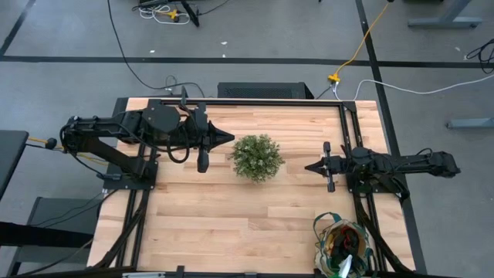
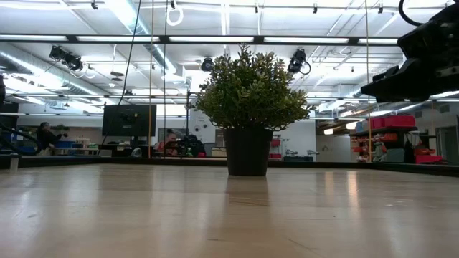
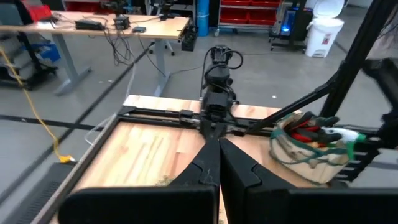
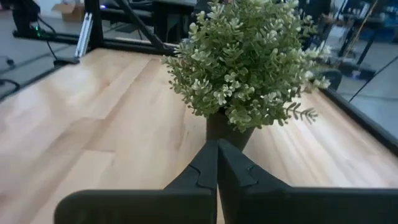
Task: Pick & Place Garden tools in Gardening bag
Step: Return to Home Position
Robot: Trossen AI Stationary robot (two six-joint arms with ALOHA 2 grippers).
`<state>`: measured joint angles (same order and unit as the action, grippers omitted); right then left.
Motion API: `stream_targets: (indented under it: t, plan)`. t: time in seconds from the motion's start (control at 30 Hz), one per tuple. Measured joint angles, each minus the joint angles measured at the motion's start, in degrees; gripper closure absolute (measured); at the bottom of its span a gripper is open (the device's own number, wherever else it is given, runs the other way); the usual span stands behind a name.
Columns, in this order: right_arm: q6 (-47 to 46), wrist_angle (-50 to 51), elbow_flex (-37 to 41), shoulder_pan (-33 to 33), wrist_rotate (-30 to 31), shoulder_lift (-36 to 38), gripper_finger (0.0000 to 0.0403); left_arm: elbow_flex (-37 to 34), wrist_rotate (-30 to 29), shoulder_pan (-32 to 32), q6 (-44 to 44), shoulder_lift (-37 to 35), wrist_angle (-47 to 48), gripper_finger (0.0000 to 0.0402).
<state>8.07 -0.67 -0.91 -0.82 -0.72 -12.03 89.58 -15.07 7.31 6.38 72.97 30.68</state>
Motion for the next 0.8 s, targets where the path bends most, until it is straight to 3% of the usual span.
stream_targets:
  t: [0.2, 0.23, 0.27, 0.4, 0.5, 0.57, 0.63, 0.8]
  plan:
    - [-4.2, -0.3, 0.0, 0.0, -0.1, 0.0, 0.0385, 0.0, -4.5, -0.1, -1.7, 0.0, 0.0, 0.0399]
    - [-10.1, -2.4, 0.0, -0.1, 1.4, 0.0, 0.0384, 0.0, -4.4, -0.3, -2.4, 0.0, 0.0, 0.0400]
    - [-22.2, -6.7, 0.0, 0.0, 6.2, -0.1, 0.0383, 0.0, -3.8, -0.6, -2.9, 0.0, 0.1, 0.0400]
    - [-81.5, -18.5, -0.2, 0.4, 42.9, -0.1, 0.0385, 0.0, -0.8, -1.1, -4.4, 0.0, 0.6, 0.0400]
    - [-105.8, -19.5, -0.1, 0.5, 65.2, -0.2, 0.0385, 0.0, 2.3, -1.1, -5.0, 0.0, 0.7, 0.0400]
    - [-108.0, -19.9, -0.1, 0.5, 73.4, -0.2, 0.0385, 0.0, 4.5, -1.1, -6.0, 0.0, 1.0, 0.0400]
    - [-101.2, -20.4, -0.1, 0.5, 76.9, -0.2, 0.0385, 0.0, 6.2, -0.9, -6.0, 0.0, 0.8, 0.0400]
    - [-71.2, -19.7, -0.1, 0.5, 73.5, -0.2, 0.0385, 0.0, 9.4, -0.7, -5.9, 0.0, 0.4, 0.0400]
